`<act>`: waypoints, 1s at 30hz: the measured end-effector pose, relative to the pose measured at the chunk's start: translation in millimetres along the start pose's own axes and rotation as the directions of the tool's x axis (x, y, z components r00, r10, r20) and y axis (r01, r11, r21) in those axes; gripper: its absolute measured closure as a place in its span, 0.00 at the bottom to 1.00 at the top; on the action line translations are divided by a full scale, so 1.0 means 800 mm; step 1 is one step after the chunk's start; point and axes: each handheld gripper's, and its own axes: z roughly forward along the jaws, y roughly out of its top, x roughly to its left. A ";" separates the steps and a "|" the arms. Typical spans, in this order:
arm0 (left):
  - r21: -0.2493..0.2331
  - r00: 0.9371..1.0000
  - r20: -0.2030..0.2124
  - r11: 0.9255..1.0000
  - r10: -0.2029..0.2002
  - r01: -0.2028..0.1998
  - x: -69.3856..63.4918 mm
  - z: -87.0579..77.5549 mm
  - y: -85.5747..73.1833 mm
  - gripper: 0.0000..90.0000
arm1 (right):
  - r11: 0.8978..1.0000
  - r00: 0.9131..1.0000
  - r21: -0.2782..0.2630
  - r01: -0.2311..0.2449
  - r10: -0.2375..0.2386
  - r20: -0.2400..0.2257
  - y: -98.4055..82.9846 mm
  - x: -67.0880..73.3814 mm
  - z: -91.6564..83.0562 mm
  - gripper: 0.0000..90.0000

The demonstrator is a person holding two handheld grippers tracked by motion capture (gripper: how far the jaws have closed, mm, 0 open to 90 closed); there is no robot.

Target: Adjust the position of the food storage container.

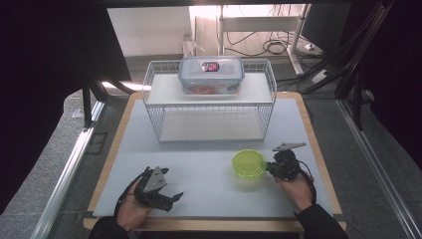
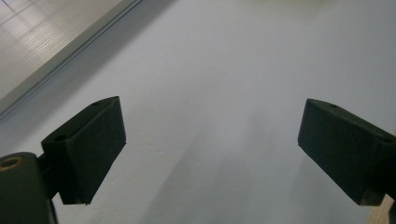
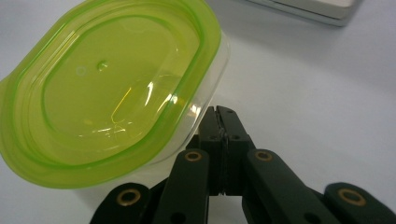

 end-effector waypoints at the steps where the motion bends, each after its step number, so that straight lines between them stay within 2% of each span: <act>1: 0.000 1.000 0.001 1.000 0.000 0.000 0.000 0.000 0.000 0.08 | 1.000 1.000 -0.001 -0.003 0.003 -0.008 0.001 0.001 0.003 1.00; 10: 0.004 1.000 0.000 1.000 0.005 -0.005 0.000 0.001 0.000 0.08 | 1.000 0.998 0.003 0.022 -0.022 -0.065 0.013 0.022 0.024 1.00; 22: 0.007 1.000 0.001 1.000 0.006 -0.006 0.000 0.001 0.000 0.08 | 0.998 0.988 0.011 0.068 -0.066 -0.143 0.028 0.061 0.049 1.00; 27: 0.008 1.000 0.004 1.000 0.005 -0.005 0.000 0.001 0.000 0.08 | 0.995 0.985 0.014 0.097 -0.094 -0.147 0.036 0.072 0.061 1.00; 30: 0.006 1.000 0.004 1.000 0.007 -0.007 0.000 0.000 -0.001 0.08 | 0.990 0.985 0.017 0.138 -0.135 -0.105 0.036 0.074 0.059 1.00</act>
